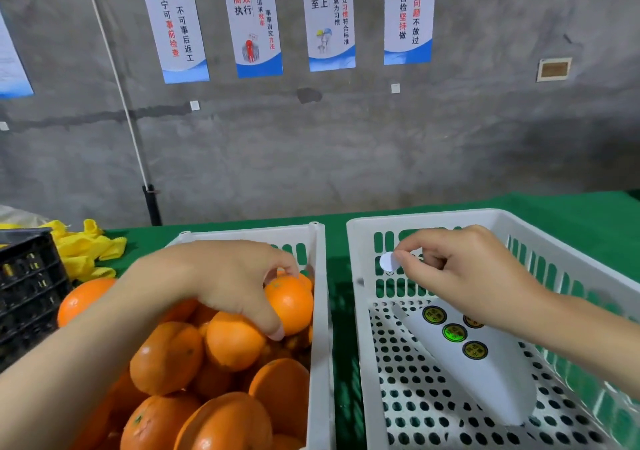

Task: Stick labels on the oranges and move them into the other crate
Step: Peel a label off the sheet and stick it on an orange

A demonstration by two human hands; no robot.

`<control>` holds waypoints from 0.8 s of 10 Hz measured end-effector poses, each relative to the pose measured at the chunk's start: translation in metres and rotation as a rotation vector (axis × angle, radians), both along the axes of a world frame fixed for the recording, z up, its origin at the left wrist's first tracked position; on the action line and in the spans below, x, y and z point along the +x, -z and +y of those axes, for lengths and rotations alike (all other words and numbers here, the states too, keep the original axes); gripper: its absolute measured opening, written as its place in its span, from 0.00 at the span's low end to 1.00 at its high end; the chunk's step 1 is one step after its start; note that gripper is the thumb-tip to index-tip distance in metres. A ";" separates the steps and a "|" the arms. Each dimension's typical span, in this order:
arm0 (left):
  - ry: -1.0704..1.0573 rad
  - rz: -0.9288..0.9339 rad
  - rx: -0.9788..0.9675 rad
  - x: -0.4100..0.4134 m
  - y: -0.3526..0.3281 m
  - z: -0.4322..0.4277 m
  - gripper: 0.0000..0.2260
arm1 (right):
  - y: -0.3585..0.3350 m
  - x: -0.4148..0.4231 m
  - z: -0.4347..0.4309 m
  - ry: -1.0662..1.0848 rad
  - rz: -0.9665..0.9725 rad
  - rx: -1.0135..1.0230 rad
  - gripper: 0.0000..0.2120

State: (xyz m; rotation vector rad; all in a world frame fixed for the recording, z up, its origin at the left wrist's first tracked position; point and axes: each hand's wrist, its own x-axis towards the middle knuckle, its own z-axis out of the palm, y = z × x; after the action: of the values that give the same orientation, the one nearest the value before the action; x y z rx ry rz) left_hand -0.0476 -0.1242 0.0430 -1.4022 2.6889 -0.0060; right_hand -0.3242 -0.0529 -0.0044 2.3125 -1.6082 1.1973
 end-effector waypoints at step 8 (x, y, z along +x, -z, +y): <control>0.074 0.695 -0.259 -0.067 0.054 0.029 0.22 | -0.005 -0.003 0.004 -0.078 0.532 -0.519 0.13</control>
State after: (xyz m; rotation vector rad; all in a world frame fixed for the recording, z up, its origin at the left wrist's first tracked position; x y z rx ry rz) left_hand -0.1147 -0.0956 -0.0112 -1.6068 3.4049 0.1628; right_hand -0.3272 -0.0488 0.0005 2.1085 -0.9070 0.7825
